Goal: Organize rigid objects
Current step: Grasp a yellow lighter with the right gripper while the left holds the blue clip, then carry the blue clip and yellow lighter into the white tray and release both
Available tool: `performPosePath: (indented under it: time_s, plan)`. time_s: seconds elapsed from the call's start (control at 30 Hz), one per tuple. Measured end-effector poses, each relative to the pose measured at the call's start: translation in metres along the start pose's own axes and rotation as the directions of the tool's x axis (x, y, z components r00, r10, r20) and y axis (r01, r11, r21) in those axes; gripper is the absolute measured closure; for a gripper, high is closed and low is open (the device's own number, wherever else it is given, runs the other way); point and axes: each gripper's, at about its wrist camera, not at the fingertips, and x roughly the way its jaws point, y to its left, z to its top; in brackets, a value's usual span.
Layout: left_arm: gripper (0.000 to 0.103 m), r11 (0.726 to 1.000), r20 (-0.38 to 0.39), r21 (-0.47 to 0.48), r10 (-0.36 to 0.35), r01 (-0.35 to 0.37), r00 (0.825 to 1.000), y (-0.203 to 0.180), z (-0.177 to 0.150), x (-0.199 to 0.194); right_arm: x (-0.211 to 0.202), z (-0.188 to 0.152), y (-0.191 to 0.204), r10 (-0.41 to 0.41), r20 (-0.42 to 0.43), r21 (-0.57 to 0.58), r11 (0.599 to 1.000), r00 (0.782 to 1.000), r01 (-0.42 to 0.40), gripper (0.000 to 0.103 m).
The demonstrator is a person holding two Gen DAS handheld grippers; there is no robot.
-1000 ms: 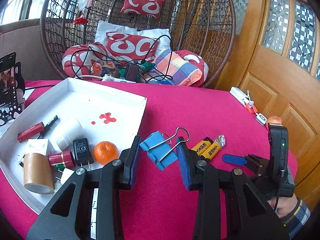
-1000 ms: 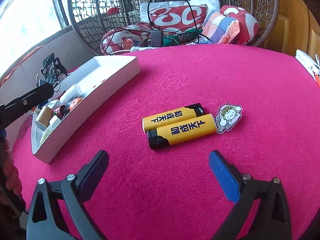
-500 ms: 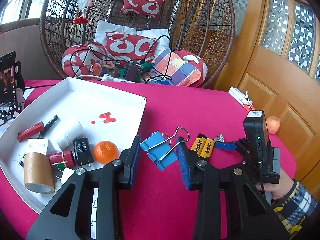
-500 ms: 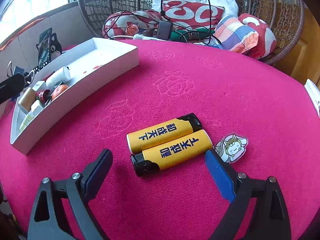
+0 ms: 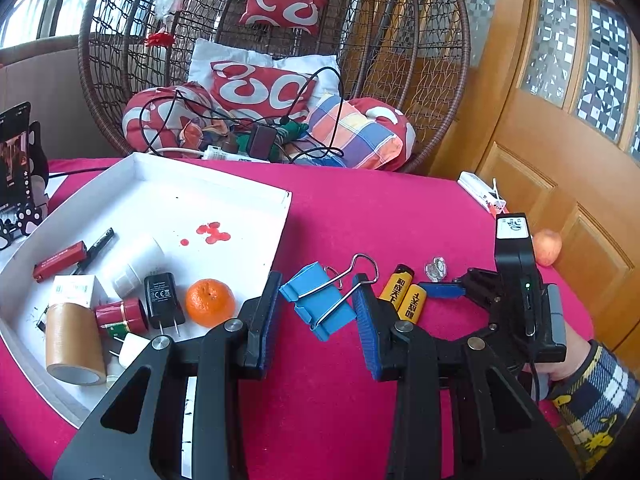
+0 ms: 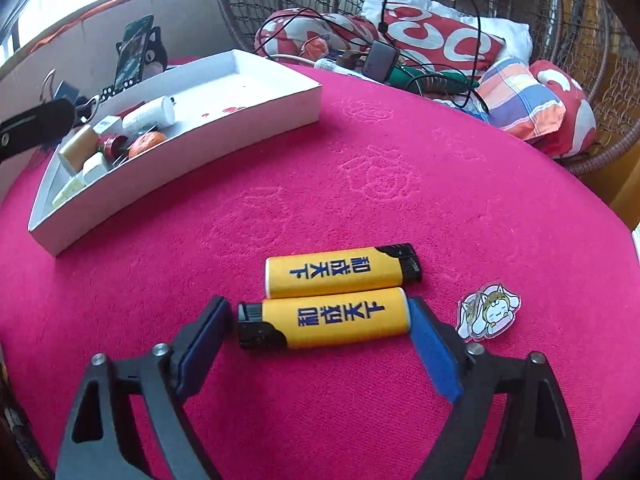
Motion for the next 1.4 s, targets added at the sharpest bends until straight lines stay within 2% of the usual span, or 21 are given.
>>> performPosePath:
  time_s: [0.2,0.5,0.7,0.97,1.4]
  plan:
    - [0.069,1.0,0.014,0.018,-0.001,0.0,1.0,-0.003,0.001,-0.005,-0.011,-0.005,0.01,-0.055,0.026,0.003,0.998,0.998,0.055,0.022]
    - [0.069,1.0,0.029,0.021,-0.003,0.002,1.0,-0.006,0.001,-0.009,-0.068,0.005,0.034,-0.06,0.213,0.057,0.997,0.975,0.049,0.022]
    - [0.069,1.0,0.054,0.011,0.005,-0.006,0.999,0.0,0.003,-0.019,-0.086,0.021,0.047,-0.065,0.279,0.081,0.996,0.958,0.044,0.022]
    - [0.069,1.0,0.076,-0.019,0.013,-0.012,0.997,0.014,0.005,-0.027,-0.088,0.037,0.052,-0.085,0.312,0.13,0.99,0.946,0.046,0.022]
    - [0.069,0.997,0.107,-0.072,0.032,-0.025,0.994,0.041,0.004,-0.04,-0.08,0.067,0.069,-0.102,0.32,0.148,0.987,0.942,0.057,0.022]
